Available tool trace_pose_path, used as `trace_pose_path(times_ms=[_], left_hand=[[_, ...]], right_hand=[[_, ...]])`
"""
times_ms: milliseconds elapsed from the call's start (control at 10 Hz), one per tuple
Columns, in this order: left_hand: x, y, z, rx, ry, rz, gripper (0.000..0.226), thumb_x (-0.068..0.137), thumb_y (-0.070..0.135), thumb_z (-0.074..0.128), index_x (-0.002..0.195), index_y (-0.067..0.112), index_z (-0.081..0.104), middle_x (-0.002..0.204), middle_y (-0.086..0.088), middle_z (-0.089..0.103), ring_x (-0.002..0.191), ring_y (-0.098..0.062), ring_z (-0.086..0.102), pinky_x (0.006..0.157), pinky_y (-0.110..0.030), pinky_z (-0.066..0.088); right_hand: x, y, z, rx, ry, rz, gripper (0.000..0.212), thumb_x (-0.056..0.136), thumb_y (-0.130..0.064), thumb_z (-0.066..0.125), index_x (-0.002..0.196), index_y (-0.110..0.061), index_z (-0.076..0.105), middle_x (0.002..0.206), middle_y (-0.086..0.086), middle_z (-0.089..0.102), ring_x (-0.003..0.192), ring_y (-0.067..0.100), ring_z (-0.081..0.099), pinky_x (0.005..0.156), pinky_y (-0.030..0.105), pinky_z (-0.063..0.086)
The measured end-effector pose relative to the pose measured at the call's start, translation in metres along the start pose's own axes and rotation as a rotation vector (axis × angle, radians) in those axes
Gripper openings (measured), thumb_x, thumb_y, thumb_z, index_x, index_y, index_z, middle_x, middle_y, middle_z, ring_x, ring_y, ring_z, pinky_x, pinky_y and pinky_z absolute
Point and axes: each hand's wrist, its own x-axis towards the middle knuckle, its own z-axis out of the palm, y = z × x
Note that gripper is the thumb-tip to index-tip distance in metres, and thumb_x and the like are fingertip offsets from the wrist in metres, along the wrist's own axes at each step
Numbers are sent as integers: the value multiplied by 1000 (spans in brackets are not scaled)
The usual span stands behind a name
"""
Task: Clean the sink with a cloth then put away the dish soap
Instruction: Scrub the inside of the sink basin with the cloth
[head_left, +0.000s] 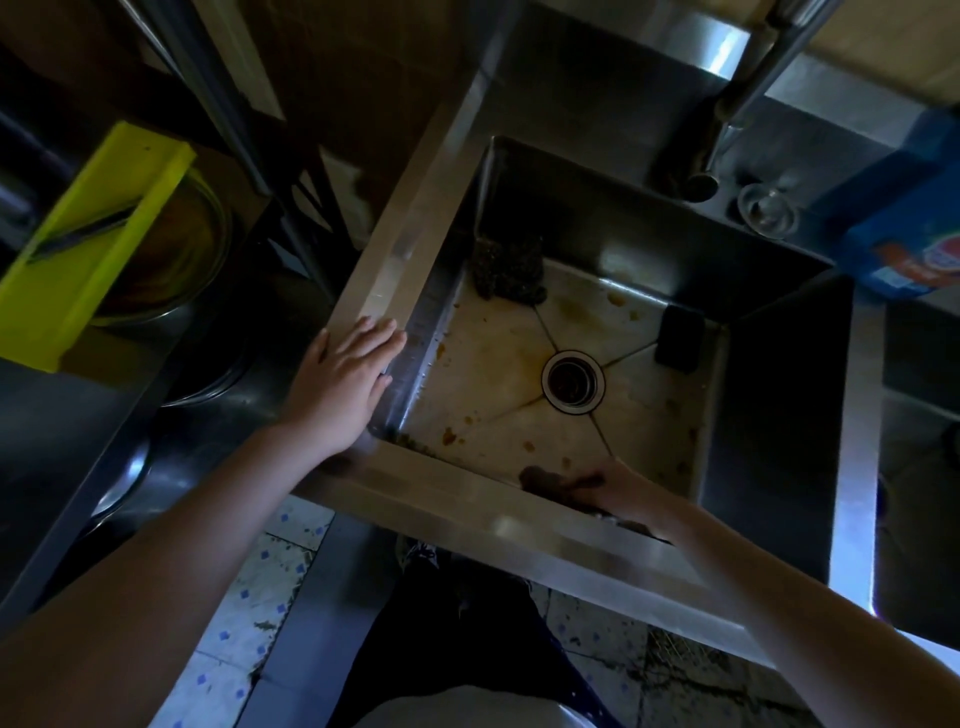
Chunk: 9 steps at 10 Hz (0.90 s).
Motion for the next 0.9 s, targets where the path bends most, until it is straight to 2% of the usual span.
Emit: trace_pose_path(times_ms=[100, 200, 300, 400, 500, 600, 700, 800, 900], left_hand=[[0, -1, 1, -1, -4, -4, 50, 92, 17, 53, 140, 19, 39, 151, 1, 32, 142, -20, 22, 111, -53, 16], [1, -1, 1, -4, -4, -3, 50, 92, 17, 53, 141, 20, 39, 151, 1, 32, 142, -20, 21, 111, -53, 16], [1, -2, 2, -8, -1, -5, 50, 92, 17, 52, 141, 20, 39, 152, 1, 31, 142, -19, 21, 111, -54, 16], [0, -2, 2, -22, 9, -7, 50, 93, 16, 52, 141, 19, 39, 151, 1, 32, 142, -19, 21, 111, -54, 16], [0, -2, 3, -27, 9, -9, 49, 93, 16, 51, 141, 19, 39, 152, 1, 32, 142, -19, 20, 111, -54, 15], [0, -2, 4, -30, 8, -7, 50, 93, 16, 50, 141, 19, 38, 152, 2, 31, 143, -18, 19, 111, -53, 14], [0, -3, 4, -37, 17, 1, 50, 93, 16, 51, 141, 19, 39, 151, 1, 32, 142, -19, 21, 110, -54, 16], [-1, -5, 4, -35, 23, 8, 50, 93, 16, 52, 141, 19, 39, 151, 1, 33, 142, -19, 22, 109, -54, 17], [-1, -4, 5, -41, 27, 16, 50, 92, 15, 53, 140, 18, 39, 150, 0, 34, 142, -20, 23, 109, -55, 18]], right_hand=[[-8, 33, -14, -12, 47, 112, 25, 95, -8, 52, 108, -20, 70, 65, 13, 58, 41, 10, 43, 38, 13, 33], [-15, 53, -26, -101, 89, 165, 22, 93, -8, 56, 110, -11, 70, 86, 7, 63, 55, 3, 49, 44, 3, 35], [-12, 56, -27, -120, 80, 170, 25, 92, -8, 58, 115, -3, 67, 98, 7, 65, 72, 4, 54, 54, 1, 37], [2, 33, -12, -25, 57, 184, 25, 93, -6, 56, 114, 3, 66, 88, 16, 67, 57, 4, 55, 45, 6, 36], [20, -14, 11, 72, -22, 123, 14, 95, -8, 54, 96, -1, 67, 39, -7, 53, 26, -1, 44, 33, 8, 32], [41, -72, 31, 144, -159, 70, 22, 97, -15, 50, 81, -12, 64, 34, -6, 51, 26, 4, 44, 30, 12, 34], [68, -110, 50, 268, -300, 53, 29, 98, -23, 43, 89, -7, 66, 49, -4, 55, 34, 4, 46, 35, 11, 36], [76, -131, 69, 160, -110, -113, 23, 90, -25, 59, 105, -12, 69, 73, -14, 58, 54, -6, 55, 56, 3, 45], [76, -132, 66, 96, -167, -129, 20, 93, -25, 54, 99, -13, 69, 73, -11, 59, 49, -10, 56, 50, 4, 43]])
